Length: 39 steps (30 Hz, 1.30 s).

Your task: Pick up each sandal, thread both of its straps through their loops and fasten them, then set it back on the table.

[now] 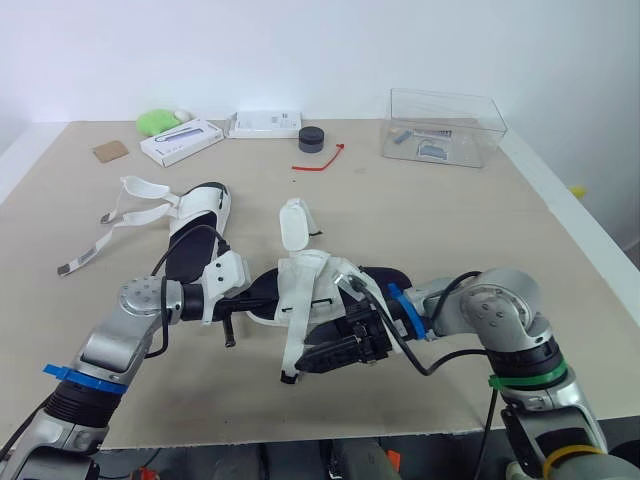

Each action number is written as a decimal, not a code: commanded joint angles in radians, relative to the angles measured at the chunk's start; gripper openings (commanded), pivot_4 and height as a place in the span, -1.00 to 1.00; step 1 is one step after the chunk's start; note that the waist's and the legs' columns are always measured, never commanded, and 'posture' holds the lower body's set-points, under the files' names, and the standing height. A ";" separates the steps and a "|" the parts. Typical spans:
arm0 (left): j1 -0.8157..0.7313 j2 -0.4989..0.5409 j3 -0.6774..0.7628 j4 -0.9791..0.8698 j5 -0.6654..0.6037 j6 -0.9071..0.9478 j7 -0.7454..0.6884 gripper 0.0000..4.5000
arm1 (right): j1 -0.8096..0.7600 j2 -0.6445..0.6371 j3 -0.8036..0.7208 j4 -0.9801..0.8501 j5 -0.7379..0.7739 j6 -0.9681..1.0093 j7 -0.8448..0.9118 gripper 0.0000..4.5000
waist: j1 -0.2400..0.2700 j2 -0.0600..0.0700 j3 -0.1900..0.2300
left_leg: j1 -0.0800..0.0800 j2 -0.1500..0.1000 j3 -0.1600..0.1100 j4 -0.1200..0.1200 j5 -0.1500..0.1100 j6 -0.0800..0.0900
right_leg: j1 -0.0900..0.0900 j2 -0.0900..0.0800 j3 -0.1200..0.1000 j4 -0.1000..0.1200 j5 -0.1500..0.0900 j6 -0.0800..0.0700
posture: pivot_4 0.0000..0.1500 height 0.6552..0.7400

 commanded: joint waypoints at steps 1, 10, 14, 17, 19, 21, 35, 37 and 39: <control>-0.003 -0.001 0.008 -0.020 -0.004 0.001 0.002 -1.00 | -0.022 0.031 -0.027 0.007 -0.007 0.013 -0.037 0.69 | 0.000 0.000 0.000 | 0.000 0.000 0.000 0.000 0.000 0.000 | 0.000 0.000 0.000 0.000 0.000 0.000 | 1.00 1.00; -0.001 0.001 0.005 -0.019 -0.004 -0.002 -0.006 -1.00 | -0.019 -0.022 -0.036 -0.019 -0.007 0.034 -0.030 0.69 | 0.000 0.000 0.000 | 0.000 0.000 0.000 0.000 0.000 0.000 | 0.000 0.000 0.000 0.000 0.000 0.000 | 1.00 1.00; -0.010 -0.004 0.003 -0.007 -0.003 -0.005 -0.008 -1.00 | -0.026 0.021 -0.055 -0.006 -0.002 0.053 -0.056 0.69 | 0.000 0.000 0.000 | 0.000 0.000 0.000 0.000 0.000 0.000 | 0.000 0.000 0.000 0.000 0.000 0.000 | 1.00 1.00; -0.010 -0.006 0.000 -0.006 -0.003 -0.006 -0.011 -1.00 | -0.048 0.089 -0.083 0.020 -0.007 0.079 -0.091 0.69 | -0.002 0.000 0.000 | 0.000 0.000 0.000 0.000 0.000 0.000 | 0.000 0.000 0.000 0.000 0.000 0.000 | 1.00 1.00; -0.011 -0.006 0.000 -0.006 -0.001 -0.006 -0.012 -1.00 | -0.054 0.108 -0.091 0.020 -0.012 0.095 -0.104 0.69 | -0.001 0.000 0.000 | 0.000 0.001 0.000 0.000 0.000 0.000 | 0.000 0.001 0.000 0.000 0.000 0.000 | 1.00 1.00; -0.012 -0.006 0.001 -0.004 0.000 -0.006 -0.012 -1.00 | -0.057 0.123 -0.093 0.019 -0.021 0.104 -0.118 0.69 | -0.001 0.000 0.000 | 0.000 0.001 -0.001 0.000 0.000 0.000 | 0.000 0.000 -0.001 0.000 0.000 0.000 | 1.00 1.00; -0.009 -0.007 0.003 -0.006 0.000 -0.005 -0.010 -1.00 | -0.046 0.175 -0.080 0.043 -0.039 0.118 -0.210 -0.98 | -0.001 0.000 0.000 | 0.000 0.000 -0.001 0.000 0.000 0.000 | 0.000 0.000 -0.001 0.000 0.000 0.000 | 1.00 1.00; -0.009 -0.007 0.004 -0.005 0.000 -0.005 -0.010 -1.00 | -0.045 0.174 -0.080 0.047 -0.033 0.118 -0.219 -0.98 | -0.002 0.000 0.000 | 0.000 0.000 -0.001 0.000 0.000 0.000 | 0.000 0.000 0.000 0.000 0.000 0.000 | 1.00 1.00; -0.009 -0.009 0.005 -0.004 0.000 -0.005 -0.008 -1.00 | -0.043 0.174 -0.086 0.054 -0.025 0.118 -0.229 -0.98 | -0.002 0.000 0.000 | 0.000 0.000 -0.001 0.000 0.000 0.000 | 0.000 0.000 0.000 0.000 0.000 0.000 | 1.00 1.00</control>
